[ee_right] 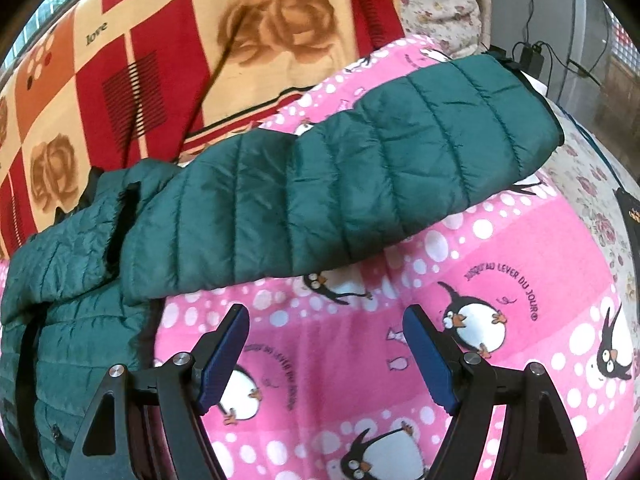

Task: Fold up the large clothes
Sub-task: 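Move the right tool to the other sleeve's cuff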

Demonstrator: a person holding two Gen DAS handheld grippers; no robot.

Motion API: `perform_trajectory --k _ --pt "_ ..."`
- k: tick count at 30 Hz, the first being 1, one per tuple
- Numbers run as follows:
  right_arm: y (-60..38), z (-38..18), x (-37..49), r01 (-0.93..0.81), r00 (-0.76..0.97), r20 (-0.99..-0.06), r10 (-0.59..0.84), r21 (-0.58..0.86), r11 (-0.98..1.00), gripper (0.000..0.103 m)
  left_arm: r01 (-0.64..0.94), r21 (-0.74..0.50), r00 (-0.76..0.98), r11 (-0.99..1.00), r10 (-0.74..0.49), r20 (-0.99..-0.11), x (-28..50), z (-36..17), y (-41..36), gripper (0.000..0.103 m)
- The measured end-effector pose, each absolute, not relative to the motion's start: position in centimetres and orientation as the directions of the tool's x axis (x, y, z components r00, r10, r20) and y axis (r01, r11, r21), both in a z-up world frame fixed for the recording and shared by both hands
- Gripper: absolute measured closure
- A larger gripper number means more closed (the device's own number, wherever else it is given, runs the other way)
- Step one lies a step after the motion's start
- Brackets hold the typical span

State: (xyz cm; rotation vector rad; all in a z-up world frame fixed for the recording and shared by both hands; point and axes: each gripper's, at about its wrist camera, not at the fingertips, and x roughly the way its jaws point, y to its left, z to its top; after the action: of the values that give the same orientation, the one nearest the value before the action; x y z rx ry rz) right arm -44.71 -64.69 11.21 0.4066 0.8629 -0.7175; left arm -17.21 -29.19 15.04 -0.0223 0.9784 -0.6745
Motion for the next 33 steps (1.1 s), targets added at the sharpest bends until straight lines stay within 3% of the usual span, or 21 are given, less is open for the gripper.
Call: perform_trajectory --k 21,33 --pt "-77.5 14.7 -49.3 0.887 0.402 -0.722 -0.564 0.155 0.435 0.025 0.487 -0.331 0.344 0.808 -0.526 -0.778 -15.6 12.7 -28.8 0.003" --pt "-79.9 13.9 -47.6 0.895 0.395 -0.713 -0.580 0.157 0.417 0.024 0.471 -0.326 0.344 0.820 -0.511 -0.788 -14.6 11.5 -28.6 0.003"
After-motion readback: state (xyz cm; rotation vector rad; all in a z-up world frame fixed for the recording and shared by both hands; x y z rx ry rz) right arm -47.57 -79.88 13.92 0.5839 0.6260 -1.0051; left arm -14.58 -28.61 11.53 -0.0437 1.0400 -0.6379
